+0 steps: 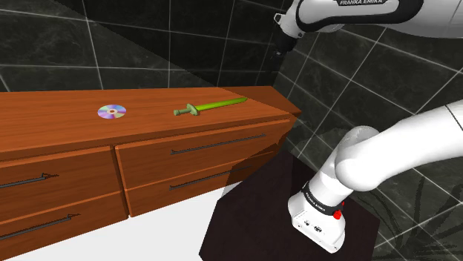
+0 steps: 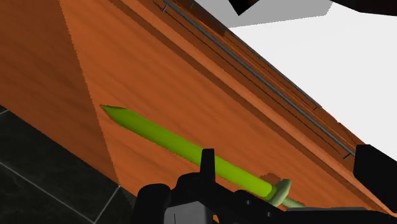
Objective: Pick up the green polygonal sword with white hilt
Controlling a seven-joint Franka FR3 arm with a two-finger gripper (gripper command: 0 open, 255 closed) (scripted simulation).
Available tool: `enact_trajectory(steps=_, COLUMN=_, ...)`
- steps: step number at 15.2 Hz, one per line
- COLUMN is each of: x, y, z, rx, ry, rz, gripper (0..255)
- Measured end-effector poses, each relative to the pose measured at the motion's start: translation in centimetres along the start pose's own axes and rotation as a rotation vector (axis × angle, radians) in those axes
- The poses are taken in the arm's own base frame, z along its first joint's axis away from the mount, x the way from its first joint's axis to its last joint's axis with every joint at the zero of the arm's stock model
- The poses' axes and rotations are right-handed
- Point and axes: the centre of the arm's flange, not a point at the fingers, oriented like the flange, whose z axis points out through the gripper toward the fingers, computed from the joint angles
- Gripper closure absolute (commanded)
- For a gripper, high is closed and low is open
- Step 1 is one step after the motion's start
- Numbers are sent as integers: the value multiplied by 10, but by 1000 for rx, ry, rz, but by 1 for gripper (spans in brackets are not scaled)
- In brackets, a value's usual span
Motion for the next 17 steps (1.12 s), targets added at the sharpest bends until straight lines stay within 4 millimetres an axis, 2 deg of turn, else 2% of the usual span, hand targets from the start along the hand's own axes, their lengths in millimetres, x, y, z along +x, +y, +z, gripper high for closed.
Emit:
enact_trajectory(steps=5, x=23, y=25, z=53, rx=14, ry=7, rz=-188, gripper=0)
enact_trajectory(steps=8, x=46, y=38, z=85, rx=22, ry=10, rz=-302, gripper=0)
enact_trajectory(steps=12, x=66, y=50, z=133, rx=33, ry=14, rz=-451, gripper=0)
enact_trajectory(steps=17, x=107, y=64, z=182, rx=43, ry=19, rz=-641, gripper=0)
